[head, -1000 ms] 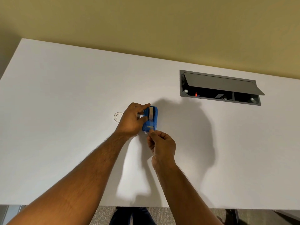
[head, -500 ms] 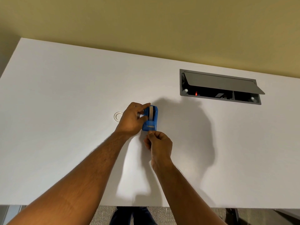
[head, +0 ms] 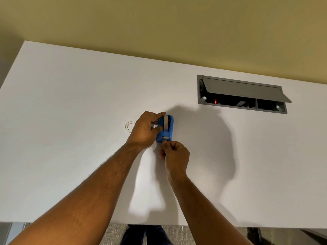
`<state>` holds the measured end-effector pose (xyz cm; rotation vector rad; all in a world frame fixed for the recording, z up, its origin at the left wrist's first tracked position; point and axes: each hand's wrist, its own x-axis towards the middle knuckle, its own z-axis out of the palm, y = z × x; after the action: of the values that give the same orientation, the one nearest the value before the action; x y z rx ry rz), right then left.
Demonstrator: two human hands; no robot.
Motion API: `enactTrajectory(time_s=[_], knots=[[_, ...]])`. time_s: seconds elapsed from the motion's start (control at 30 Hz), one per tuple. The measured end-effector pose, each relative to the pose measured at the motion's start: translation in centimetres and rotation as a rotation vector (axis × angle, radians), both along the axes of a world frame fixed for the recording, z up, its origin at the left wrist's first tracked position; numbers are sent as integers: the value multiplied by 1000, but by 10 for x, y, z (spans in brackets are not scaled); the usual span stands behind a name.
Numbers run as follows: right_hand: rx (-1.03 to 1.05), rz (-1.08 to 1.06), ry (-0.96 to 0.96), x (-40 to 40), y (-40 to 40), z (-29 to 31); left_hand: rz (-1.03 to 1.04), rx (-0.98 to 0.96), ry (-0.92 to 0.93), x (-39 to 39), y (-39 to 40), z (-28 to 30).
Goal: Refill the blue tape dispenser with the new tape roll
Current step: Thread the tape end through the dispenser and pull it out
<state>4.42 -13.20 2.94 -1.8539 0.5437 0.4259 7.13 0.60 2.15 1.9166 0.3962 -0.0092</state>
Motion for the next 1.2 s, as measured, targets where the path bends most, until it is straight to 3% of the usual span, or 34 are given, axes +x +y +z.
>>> enactTrajectory(time_s=[0.23,0.43,0.7,1.2], knots=[[-124,80,-62,2,-11,-4,-10,-55,3,-1,1,4],[-376,292,-209,13,-26,-3,-12,-33,26,0,4,7],[-468,463,-259,19,-27,-8,-26,19,28,0,3,5],[-399,543,-57,32,-33,4,-22,50,34,-15,-6,18]])
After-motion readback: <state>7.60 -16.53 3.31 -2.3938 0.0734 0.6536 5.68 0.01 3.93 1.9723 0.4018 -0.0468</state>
